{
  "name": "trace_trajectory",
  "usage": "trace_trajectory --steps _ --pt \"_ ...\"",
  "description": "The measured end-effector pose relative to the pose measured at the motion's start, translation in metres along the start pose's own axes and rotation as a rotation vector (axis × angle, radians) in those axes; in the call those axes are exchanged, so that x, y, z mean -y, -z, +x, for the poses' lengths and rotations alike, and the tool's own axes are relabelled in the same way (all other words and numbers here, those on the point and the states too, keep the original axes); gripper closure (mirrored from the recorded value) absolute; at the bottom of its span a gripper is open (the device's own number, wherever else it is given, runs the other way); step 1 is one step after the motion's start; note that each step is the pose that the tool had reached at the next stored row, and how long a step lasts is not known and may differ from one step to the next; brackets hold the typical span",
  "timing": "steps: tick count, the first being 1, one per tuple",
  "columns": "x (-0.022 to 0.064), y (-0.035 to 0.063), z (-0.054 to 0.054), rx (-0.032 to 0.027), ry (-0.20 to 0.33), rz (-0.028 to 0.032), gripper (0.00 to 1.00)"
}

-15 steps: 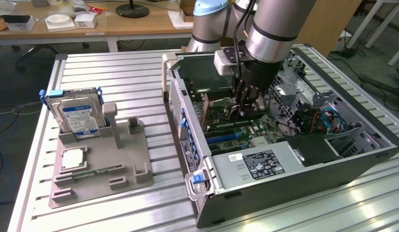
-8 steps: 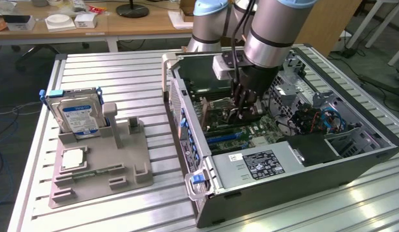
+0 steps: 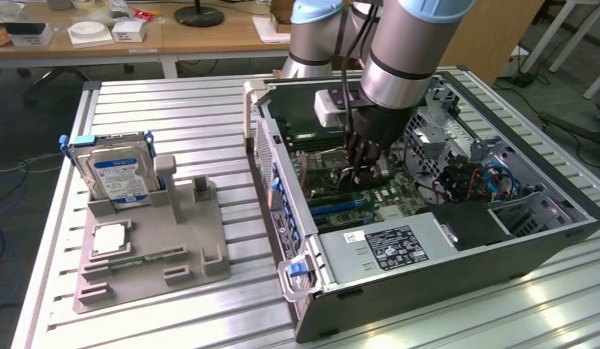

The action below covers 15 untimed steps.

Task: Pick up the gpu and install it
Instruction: 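Insert the gpu into the slot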

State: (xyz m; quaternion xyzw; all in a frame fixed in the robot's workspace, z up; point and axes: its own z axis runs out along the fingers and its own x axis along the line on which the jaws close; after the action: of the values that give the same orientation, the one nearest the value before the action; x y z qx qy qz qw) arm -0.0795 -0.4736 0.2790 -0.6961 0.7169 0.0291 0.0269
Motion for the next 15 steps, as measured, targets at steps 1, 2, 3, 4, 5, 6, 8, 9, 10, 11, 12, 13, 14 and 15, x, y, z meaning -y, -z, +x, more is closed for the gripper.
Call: trace_trajectory --steps 1,2,3,4,5,6,8,9,10,11,12,13,14,15 --pt "0.0 -0.0018 0.0 0.0 0.0 0.0 0.73" --pt "0.0 -0.0036 0.0 0.0001 0.0 0.0 0.73" --pt "0.0 -0.0054 0.0 0.0001 0.0 0.0 0.73" --pt "-0.0004 -0.0071 0.001 0.0 0.0 0.0001 0.73" --pt "-0.0012 -0.0084 0.001 0.0 0.0 0.0 0.73" --pt "-0.002 -0.0093 0.001 -0.0001 0.0 0.0 0.73" --pt "-0.0038 -0.0114 0.001 0.0 0.0 0.0 0.73" --pt "-0.0046 -0.0125 0.001 0.0 0.0 0.0 0.73" --pt "-0.0055 -0.0136 0.001 0.0 0.0 0.0 0.73" --pt "-0.0065 -0.0148 0.001 0.0001 0.0 0.0 0.73" --pt "-0.0075 -0.016 0.001 0.0 0.0 0.0001 0.73" --pt "-0.0083 -0.0171 0.002 0.0 0.0 0.0 0.73" --pt "-0.009 -0.0181 0.002 0.0 0.0 0.0001 0.73" --pt "-0.0094 -0.0192 0.002 0.0001 0.0 0.0001 0.73"
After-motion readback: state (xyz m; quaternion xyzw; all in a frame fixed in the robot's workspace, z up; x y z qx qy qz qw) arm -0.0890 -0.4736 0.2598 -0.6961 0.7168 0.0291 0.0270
